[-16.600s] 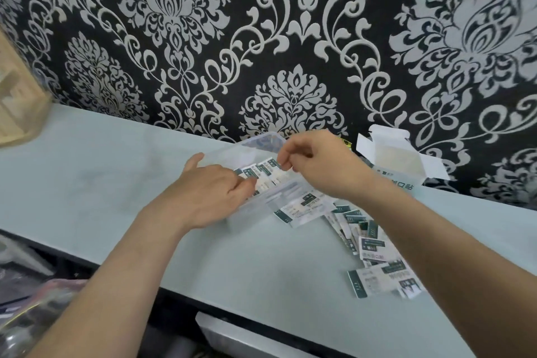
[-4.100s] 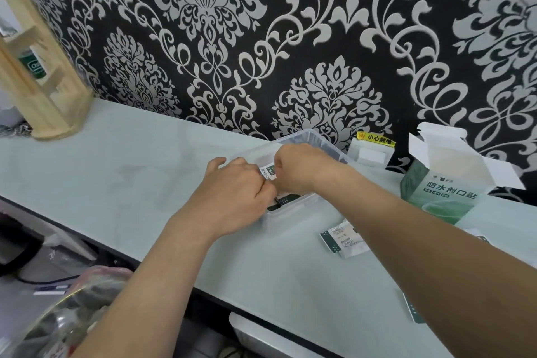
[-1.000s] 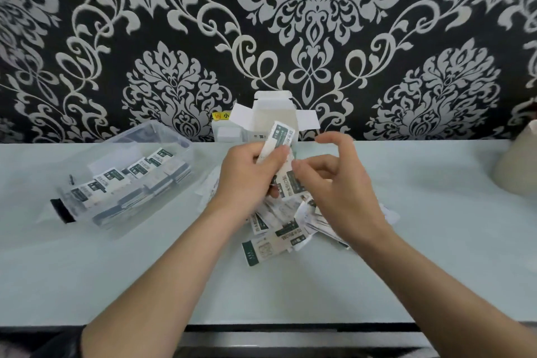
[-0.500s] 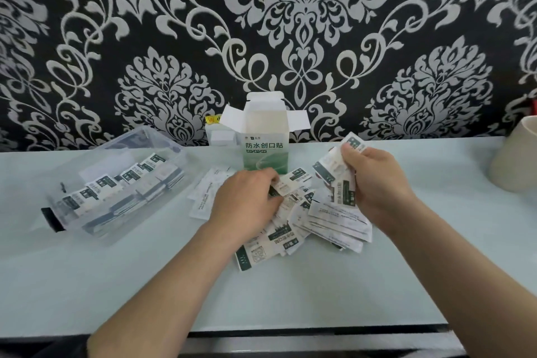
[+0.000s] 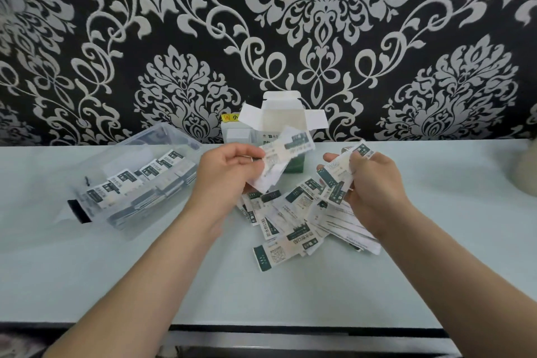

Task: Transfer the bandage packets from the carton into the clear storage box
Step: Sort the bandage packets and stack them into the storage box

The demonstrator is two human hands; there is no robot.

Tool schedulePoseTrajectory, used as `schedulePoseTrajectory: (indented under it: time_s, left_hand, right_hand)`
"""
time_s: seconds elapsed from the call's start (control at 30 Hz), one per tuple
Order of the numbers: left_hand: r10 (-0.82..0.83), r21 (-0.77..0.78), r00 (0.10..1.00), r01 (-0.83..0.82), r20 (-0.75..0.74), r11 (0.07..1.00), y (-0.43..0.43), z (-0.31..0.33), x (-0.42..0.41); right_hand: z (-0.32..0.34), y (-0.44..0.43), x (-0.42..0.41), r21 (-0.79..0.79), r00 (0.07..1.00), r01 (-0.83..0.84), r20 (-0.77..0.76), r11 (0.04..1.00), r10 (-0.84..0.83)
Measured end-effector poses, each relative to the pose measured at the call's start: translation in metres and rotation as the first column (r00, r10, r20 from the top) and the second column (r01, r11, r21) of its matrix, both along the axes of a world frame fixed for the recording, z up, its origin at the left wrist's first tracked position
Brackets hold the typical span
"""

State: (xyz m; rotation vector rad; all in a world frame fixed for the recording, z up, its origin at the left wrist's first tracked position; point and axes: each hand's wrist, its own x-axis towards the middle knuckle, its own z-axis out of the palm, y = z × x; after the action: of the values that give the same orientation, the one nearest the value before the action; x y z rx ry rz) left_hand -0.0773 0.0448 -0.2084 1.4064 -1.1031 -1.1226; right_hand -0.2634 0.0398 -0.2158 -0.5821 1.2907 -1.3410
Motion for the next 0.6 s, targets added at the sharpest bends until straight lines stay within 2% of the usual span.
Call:
schedulePoseTrajectory:
  time_s: [0.03,0.07,0.13,0.2,0.27,0.37,0.5,0.6]
  left_hand:
    - [0.016,0.012,0.996,-0.015,-0.089,1.000,0.004,-0.003,-0.003]
    - [0.031,0.019,0.993,-0.029,-0.116,0.999,0.008,-0.008,-0.006]
    - [0.047,-0.003,0.999,-0.047,-0.009,0.999,0.014,-0.020,-0.016]
    - [0.056,-0.083,0.982,-0.042,0.178,0.996,0.018,-0.030,-0.020]
    - [0.040,-0.114,0.972,-0.013,0.233,0.993,0.017,-0.030,-0.018]
    - [-0.036,-0.090,0.993,0.047,0.116,0.995,0.018,-0.021,-0.009]
    - [-0.109,0.064,0.994,0.110,-0.016,0.992,0.015,-0.012,0.005]
    - [-0.038,0.066,0.999,0.039,-0.029,0.997,0.011,-0.002,0.024]
  right_hand:
    - [-0.001,0.003,0.008,0.010,0.999,-0.017,0.029,1.000,0.017]
    - [-0.004,0.005,0.017,0.014,0.996,-0.051,0.081,0.999,0.050]
    - [-0.009,0.011,0.036,-0.003,0.974,-0.135,0.184,0.991,0.133]
    - [-0.015,0.015,0.050,-0.022,0.964,-0.186,0.191,0.982,0.186]
    - [-0.018,0.016,0.057,-0.040,0.957,-0.191,0.214,0.981,0.196]
    - [-0.016,0.013,0.057,-0.047,0.958,-0.185,0.212,0.982,0.191]
    - [-0.004,0.007,0.050,-0.048,0.956,-0.148,0.248,0.988,0.155]
    - [0.003,0.001,0.039,-0.047,0.947,-0.064,0.313,0.997,0.075]
